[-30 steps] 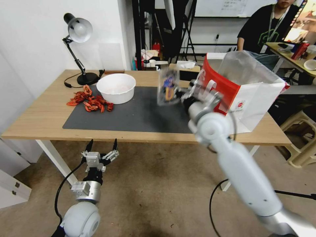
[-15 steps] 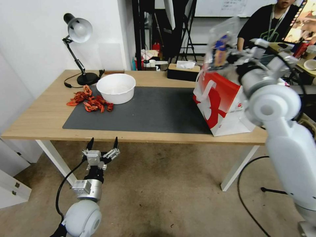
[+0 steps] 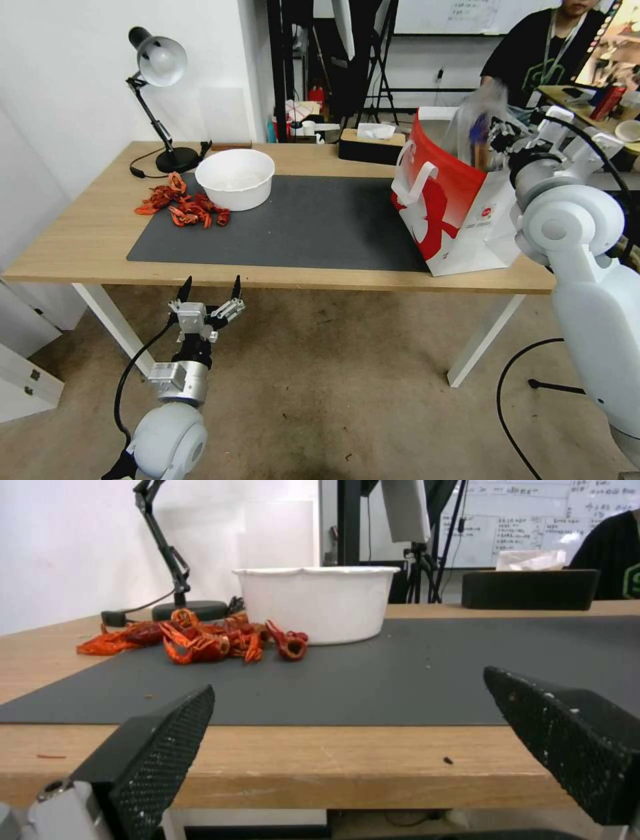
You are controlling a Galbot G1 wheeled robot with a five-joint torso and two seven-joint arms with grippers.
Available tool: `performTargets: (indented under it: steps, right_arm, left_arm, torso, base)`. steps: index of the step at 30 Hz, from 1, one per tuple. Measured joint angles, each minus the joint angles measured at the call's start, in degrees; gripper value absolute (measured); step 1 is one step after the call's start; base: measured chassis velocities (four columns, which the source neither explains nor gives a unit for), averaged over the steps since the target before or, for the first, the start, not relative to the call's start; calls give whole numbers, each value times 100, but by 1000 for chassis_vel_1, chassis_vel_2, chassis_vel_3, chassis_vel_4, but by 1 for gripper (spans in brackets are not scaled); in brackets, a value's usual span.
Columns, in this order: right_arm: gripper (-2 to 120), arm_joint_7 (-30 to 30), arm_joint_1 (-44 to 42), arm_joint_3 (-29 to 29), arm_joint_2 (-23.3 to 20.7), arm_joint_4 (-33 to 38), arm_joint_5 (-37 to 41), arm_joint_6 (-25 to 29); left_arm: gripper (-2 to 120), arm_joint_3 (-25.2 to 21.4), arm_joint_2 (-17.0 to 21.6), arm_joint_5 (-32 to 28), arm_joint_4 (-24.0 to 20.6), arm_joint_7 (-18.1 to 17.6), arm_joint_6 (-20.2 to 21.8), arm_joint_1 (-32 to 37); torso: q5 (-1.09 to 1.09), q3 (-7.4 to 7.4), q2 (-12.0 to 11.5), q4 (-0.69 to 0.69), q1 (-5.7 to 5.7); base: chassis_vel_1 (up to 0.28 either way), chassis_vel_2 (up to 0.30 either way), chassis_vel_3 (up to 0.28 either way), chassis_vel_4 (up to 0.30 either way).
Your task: Close the takeout container lid, then place the container into the takeout bag.
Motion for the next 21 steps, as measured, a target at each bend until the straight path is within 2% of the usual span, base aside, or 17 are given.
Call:
performTargets:
  steps: [1,2,5,6,9,10,13,15,18,19,21]
  right_arm:
    - [43,0,0,0,0,0,0,0]
    - [48,-64,-11,13,0,23,2,79]
    - [62,-772,-94,30,-11,161,171,921]
    - [62,-772,-94,30,-11,161,171,921]
    - [76,-1870,-323,-12,-36,349,336,1762]
    - [76,-1870,-323,-12,-36,349,336,1762]
    - [90,-2812,-720,-110,-95,577,354,2158]
    - [94,-3024,-866,-150,-121,651,324,2233]
    - [100,-3670,-1506,-282,-219,927,-115,2437]
    - [100,-3670,-1506,-282,-219,927,-115,2437]
    - [100,-3837,-1904,-352,-262,1085,-686,2514]
  left_arm:
    - [100,0,0,0,0,0,0,0]
    - [100,0,2,-3,0,0,1,-4]
    - [100,0,16,-16,-2,0,2,-23]
    - [100,0,16,-16,-2,0,2,-23]
    - [100,-1,17,-23,-3,0,2,-35]
    - [100,-1,17,-23,-3,0,2,-35]
    - [100,-5,0,-24,-5,-1,3,-27]
    - [100,-8,-2,-24,-5,-1,3,-19]
    - [100,-27,-3,-26,-5,-2,1,-5]
    - [100,-27,-3,-26,-5,-2,1,-5]
    - [100,-33,-12,-25,-5,-2,-2,-3]
  torso:
    - [0,0,0,0,0]
    - [0,0,0,-1,0]
    - [-1,0,0,0,0]
    - [-1,0,0,0,0]
    - [-1,0,0,0,-1]
    - [-1,0,0,0,-1]
    - [-1,0,0,1,0]
    - [0,0,0,0,0]
    - [1,0,0,-1,0]
    - [1,0,0,-1,0]
    - [-1,-1,0,0,-1]
  base:
    - [0,0,0,0]
    - [0,0,0,0]
    - [0,0,0,0]
    - [0,0,0,0]
    - [0,0,0,0]
    - [0,0,0,0]
    - [0,0,0,0]
    - [0,0,0,0]
    - [0,0,0,0]
    - [0,0,0,0]
    - [0,0,0,0]
